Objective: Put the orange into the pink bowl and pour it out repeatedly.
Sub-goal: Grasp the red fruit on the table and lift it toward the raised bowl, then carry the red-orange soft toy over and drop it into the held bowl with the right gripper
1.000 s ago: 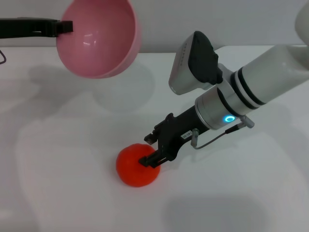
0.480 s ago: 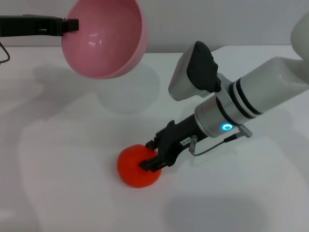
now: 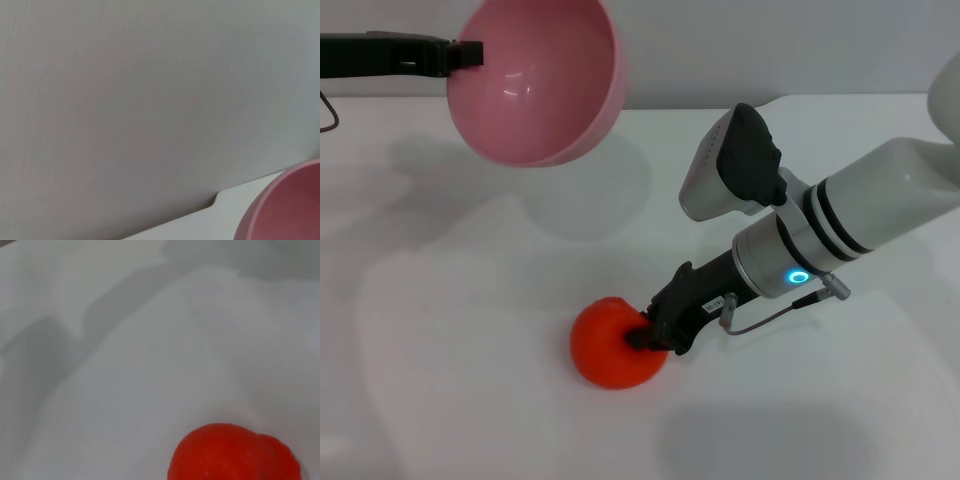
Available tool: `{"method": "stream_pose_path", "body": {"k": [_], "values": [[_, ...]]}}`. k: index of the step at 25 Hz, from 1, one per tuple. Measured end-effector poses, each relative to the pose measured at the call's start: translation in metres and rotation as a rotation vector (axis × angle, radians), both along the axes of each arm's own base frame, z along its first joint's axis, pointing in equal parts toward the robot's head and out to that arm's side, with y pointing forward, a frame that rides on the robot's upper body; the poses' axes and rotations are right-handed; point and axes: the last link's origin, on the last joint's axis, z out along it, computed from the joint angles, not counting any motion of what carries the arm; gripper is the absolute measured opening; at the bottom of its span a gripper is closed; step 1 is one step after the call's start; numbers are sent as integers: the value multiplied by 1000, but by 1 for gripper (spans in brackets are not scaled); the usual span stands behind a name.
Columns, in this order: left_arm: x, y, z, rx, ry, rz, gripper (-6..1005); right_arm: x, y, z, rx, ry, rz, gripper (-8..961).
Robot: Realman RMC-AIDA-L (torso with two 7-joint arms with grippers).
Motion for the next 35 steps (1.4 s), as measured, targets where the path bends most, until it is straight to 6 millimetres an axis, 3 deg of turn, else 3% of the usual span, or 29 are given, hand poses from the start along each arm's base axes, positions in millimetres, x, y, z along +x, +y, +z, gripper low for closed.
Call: {"method": "stream_pose_path", "body": {"k": [7,15,24,35], "values": [[-1,-1,0,-1,0,1,45,-1,-1,2,2,8,8,116],[-6,0,0,2,34,17,45,-27,-13,17,-35,85,93,71],[-14,5,0,17,107,51,45,-75,-29,61,18,216,265,53],[-17,2,-27,-54,222,64,45,-119,-37,111,105,306,446,53]]}}
